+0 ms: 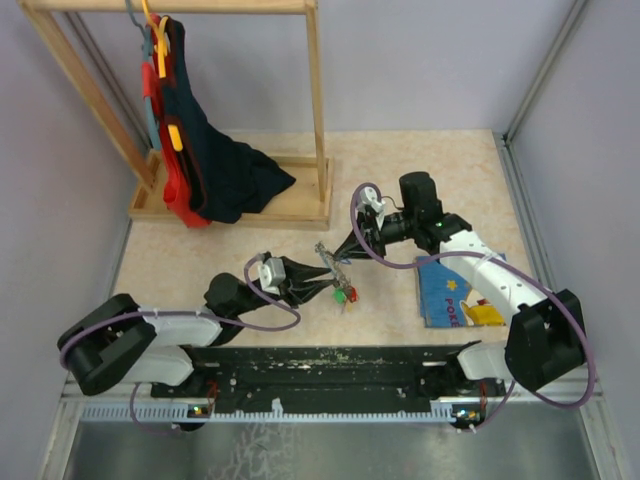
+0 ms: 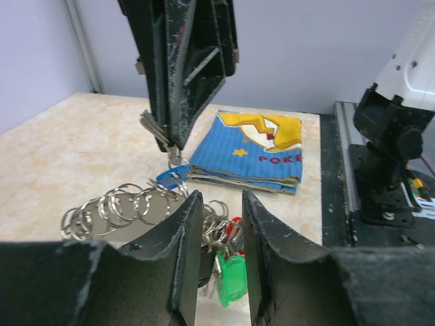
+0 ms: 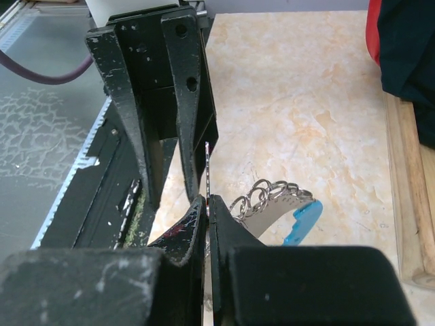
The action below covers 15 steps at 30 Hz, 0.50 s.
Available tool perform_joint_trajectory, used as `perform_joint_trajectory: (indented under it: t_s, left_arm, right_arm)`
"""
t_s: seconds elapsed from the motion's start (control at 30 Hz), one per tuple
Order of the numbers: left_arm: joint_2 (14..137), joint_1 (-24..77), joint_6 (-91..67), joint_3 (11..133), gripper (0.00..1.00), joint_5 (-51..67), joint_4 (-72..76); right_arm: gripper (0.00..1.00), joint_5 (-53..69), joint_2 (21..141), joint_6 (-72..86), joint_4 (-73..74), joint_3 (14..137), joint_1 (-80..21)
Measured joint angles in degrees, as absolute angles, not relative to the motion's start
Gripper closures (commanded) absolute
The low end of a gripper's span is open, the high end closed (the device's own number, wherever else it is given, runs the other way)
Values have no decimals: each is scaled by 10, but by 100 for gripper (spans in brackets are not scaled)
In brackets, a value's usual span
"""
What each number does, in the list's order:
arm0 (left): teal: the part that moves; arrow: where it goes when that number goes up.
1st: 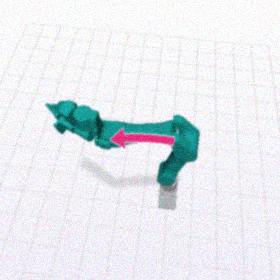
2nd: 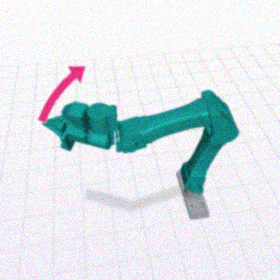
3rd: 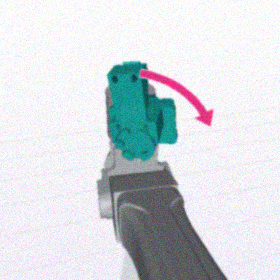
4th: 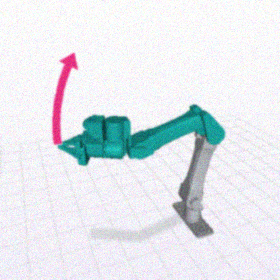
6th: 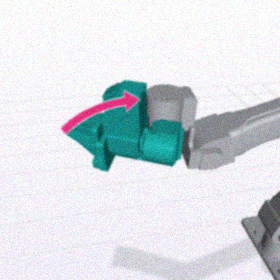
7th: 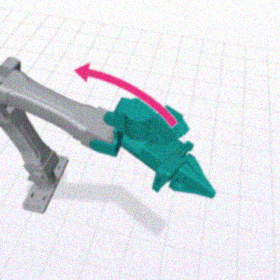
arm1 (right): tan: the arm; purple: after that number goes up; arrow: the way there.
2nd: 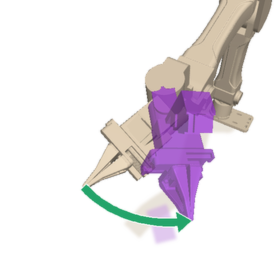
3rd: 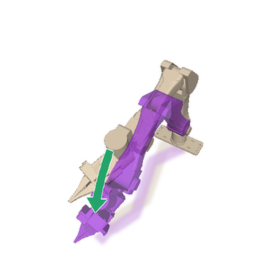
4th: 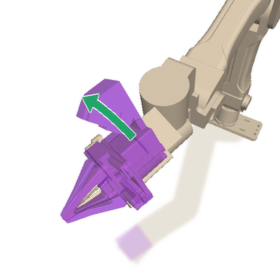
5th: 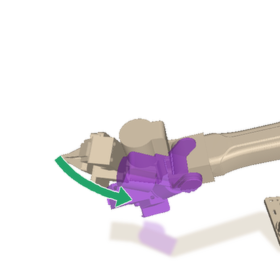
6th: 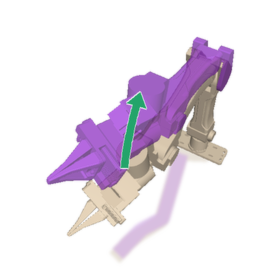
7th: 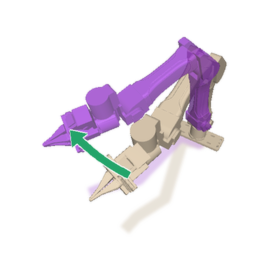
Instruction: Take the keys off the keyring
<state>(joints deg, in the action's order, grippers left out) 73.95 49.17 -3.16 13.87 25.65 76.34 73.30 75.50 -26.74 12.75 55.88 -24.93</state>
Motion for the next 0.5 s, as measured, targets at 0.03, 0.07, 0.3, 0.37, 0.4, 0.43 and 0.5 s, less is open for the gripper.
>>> perform_joint_trajectory:
  t_s: [0.03, 0.07, 0.3, 0.37, 0.4, 0.43, 0.5]
  left_arm:
    - [745, 493, -31, 138, 65, 248, 771]
    - [750, 494, -30, 138, 66, 238, 780]
    - [780, 499, -29, 135, 69, 188, 814]
    - [790, 500, -29, 135, 70, 183, 822]
    - [797, 501, -30, 135, 71, 182, 827]
    - [802, 502, -31, 135, 72, 182, 829]
    - [812, 503, -32, 135, 72, 181, 837]
  right_arm:
    - [100, 733, 755, -267, 128, 559, -249]
    - [100, 733, 755, -267, 128, 559, -249]
    - [100, 733, 755, -267, 127, 559, -249]
    - [100, 733, 755, -267, 127, 559, -249]
    - [100, 733, 755, -267, 127, 559, -249]
    - [100, 733, 755, -267, 127, 559, -249]
    - [100, 733, 755, -267, 127, 559, -249]
